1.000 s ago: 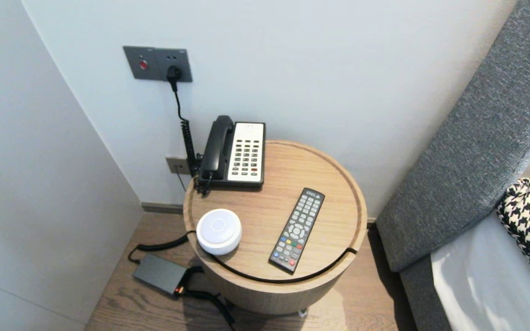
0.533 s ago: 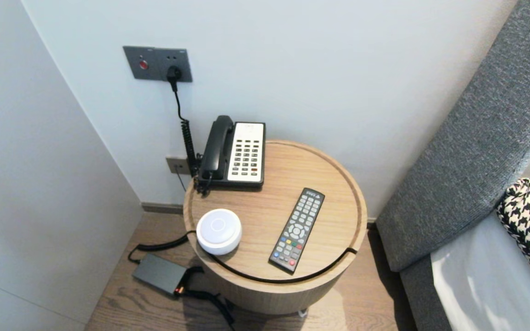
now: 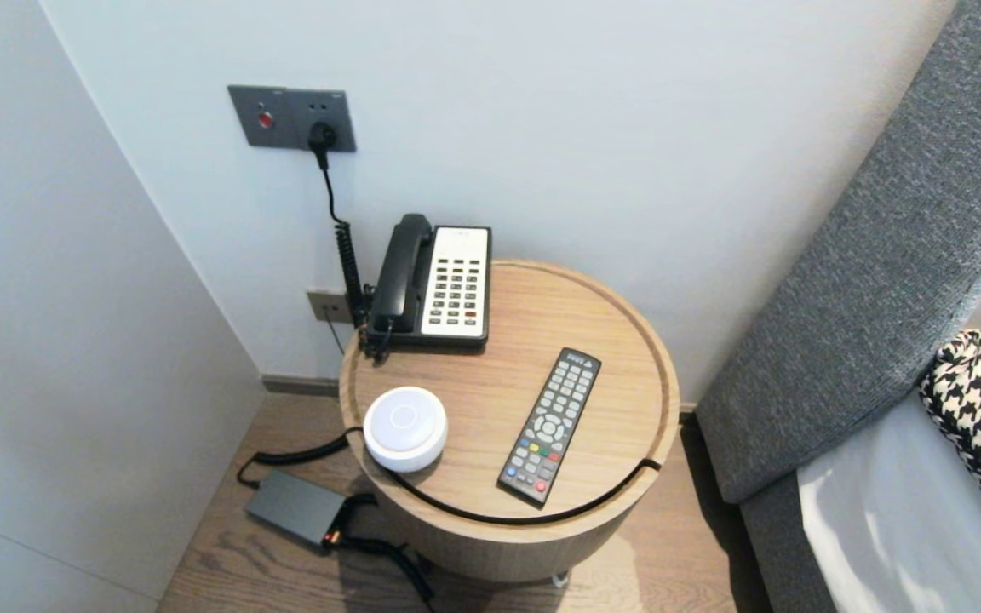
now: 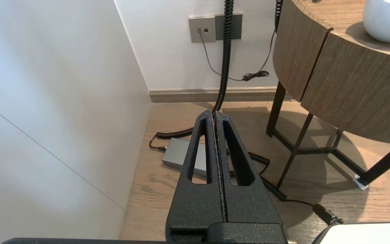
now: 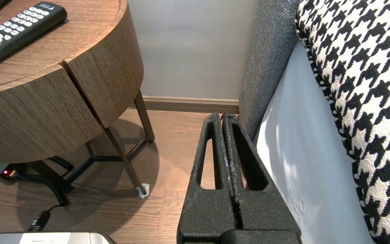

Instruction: Open the nightstand drawer

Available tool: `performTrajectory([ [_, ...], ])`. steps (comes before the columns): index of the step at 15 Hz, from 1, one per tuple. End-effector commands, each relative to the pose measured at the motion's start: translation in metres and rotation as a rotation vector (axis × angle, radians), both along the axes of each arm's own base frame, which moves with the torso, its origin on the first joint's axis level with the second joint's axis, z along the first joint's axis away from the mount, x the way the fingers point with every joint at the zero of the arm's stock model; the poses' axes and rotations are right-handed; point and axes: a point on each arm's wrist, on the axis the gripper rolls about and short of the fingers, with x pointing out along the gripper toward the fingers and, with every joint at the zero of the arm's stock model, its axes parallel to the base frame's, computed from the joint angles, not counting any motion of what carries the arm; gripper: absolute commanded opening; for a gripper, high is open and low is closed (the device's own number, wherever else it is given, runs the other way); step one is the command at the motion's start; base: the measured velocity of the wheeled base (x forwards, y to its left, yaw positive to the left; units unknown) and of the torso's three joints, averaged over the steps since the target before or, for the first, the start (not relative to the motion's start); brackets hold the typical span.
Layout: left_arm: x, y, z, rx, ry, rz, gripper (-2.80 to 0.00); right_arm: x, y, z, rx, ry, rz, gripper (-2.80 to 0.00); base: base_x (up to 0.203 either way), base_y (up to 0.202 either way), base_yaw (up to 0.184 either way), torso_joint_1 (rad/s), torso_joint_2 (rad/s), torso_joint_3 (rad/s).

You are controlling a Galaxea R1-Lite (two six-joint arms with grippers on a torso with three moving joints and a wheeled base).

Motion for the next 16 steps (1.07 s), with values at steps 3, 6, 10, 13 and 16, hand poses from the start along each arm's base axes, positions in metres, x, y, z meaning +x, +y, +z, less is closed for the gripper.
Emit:
performTrajectory([
  [3,0.000,0.000,-0.001,0.003,0.005,-0.004,-2.80,0.002,0.000,-0.007,0.000,0.025,0.000,-2.80,0.000,0.000,0.000,0.000,0.00,0.000],
  [6,0.000,0.000,-0.001,-0.004,0.004,0.001,-2.80,0.002,0.000,-0.007,0.000,0.025,0.000,-2.80,0.000,0.000,0.000,0.000,0.00,0.000],
  [10,0.000,0.000,-0.001,-0.005,0.007,0.002,-2.80,0.002,0.000,-0.007,0.000,0.024,0.000,-2.80,0.000,0.000,0.000,0.000,0.00,0.000],
  [13,-0.003,0.000,0.006,-0.003,0.017,0.000,-2.80,0.002,0.000,-0.007,-0.001,0.027,-0.001,-2.80,0.000,0.000,0.000,0.000,0.00,0.000],
  [16,-0.006,0.000,0.037,-0.001,0.050,-0.004,-2.80,0.002,0.000,-0.007,-0.001,0.024,-0.001,-2.80,0.000,0.000,0.000,0.000,0.00,0.000],
])
